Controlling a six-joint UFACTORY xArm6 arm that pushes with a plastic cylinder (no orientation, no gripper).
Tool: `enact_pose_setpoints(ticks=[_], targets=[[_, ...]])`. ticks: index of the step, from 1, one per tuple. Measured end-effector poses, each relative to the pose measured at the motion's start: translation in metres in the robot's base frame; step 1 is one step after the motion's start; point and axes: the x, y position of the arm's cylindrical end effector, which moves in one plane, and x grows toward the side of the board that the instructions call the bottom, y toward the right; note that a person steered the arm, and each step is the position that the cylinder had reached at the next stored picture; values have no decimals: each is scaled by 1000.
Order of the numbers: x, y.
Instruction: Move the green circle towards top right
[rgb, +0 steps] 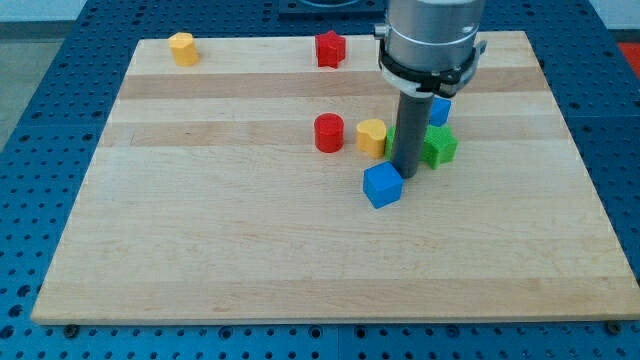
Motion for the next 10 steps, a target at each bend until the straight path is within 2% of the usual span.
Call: enact_pose_setpoints(ticks=[5, 7, 10], targets=[[-68, -4], [-92, -26], [-121, -19]])
